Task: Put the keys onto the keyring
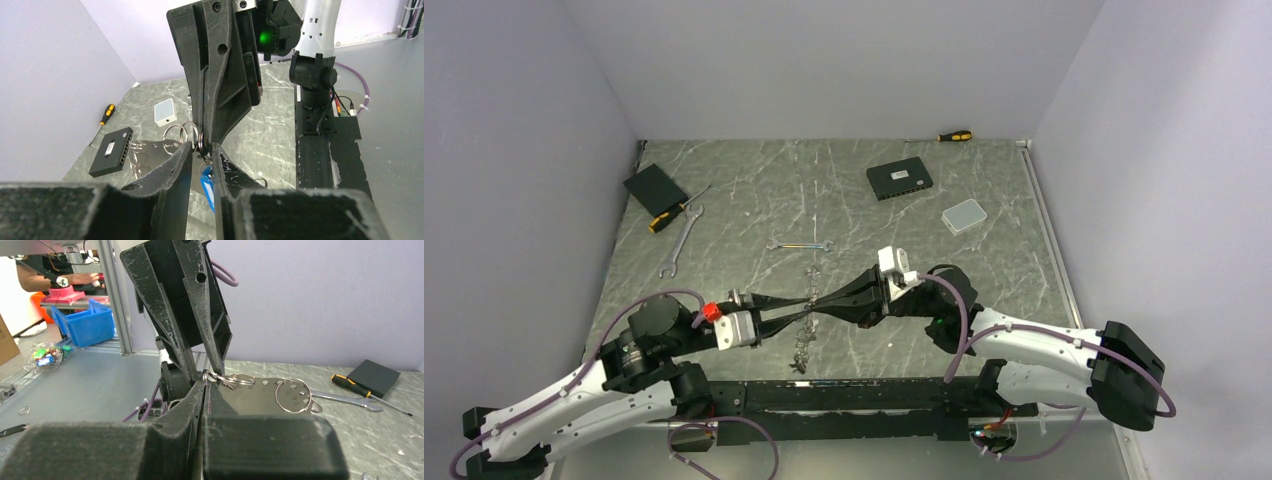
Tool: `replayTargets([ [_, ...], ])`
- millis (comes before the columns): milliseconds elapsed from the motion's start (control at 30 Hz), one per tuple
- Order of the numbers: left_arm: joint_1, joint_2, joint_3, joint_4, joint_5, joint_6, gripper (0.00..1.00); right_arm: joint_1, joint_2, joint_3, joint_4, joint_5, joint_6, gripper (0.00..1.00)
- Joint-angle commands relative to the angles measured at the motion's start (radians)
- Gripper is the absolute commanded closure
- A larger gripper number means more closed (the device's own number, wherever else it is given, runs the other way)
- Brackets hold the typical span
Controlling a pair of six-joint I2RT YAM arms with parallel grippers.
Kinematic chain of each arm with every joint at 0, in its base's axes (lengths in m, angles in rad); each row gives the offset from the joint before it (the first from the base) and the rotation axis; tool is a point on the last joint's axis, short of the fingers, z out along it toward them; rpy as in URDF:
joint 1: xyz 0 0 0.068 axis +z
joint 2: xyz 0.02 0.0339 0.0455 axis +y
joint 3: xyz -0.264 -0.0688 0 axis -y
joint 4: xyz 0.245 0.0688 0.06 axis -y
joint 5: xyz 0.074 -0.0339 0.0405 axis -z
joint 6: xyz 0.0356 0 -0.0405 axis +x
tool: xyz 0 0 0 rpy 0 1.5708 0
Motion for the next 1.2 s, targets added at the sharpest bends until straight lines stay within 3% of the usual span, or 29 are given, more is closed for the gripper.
replayTargets([
  [0, -0.004, 0.032, -0.012, 0.057, 0.014, -0.012, 0.77, 0.002, 0.004, 0.069, 0.102, -0.010, 0.013, 1.00],
  [133, -0.004, 0.039, -0.001, 0.038, 0.012, -0.003, 1.00, 0.002, 0.002, 0.067, 0.102, -0.018, 0.014, 1.00],
  [433, -0.004, 0.082, 0.110, -0.146, 0.043, 0.068, 1.00, 0.002, -0.018, 0.091, -0.018, -0.058, -0.017, 1.00],
  [600, -0.004, 0.161, 0.184, -0.269, 0.100, 0.118, 1.00, 0.001, -0.019, 0.140, -0.145, -0.104, -0.060, 0.87],
  [767, -0.004, 0.220, 0.229, -0.345, 0.134, 0.154, 1.00, 0.004, -0.017, 0.187, -0.287, -0.138, -0.125, 0.86],
  [1100, -0.004, 0.246, 0.228, -0.333, 0.139, 0.163, 1.00, 0.005, -0.014, 0.183, -0.305, -0.146, -0.148, 1.00],
  [1133, -0.004, 0.239, 0.222, -0.323, 0.134, 0.158, 0.94, 0.005, -0.016, 0.180, -0.298, -0.144, -0.146, 1.00],
  [1167, -0.004, 0.231, 0.214, -0.314, 0.128, 0.146, 0.79, 0.005, -0.021, 0.174, -0.288, -0.137, -0.144, 1.00],
])
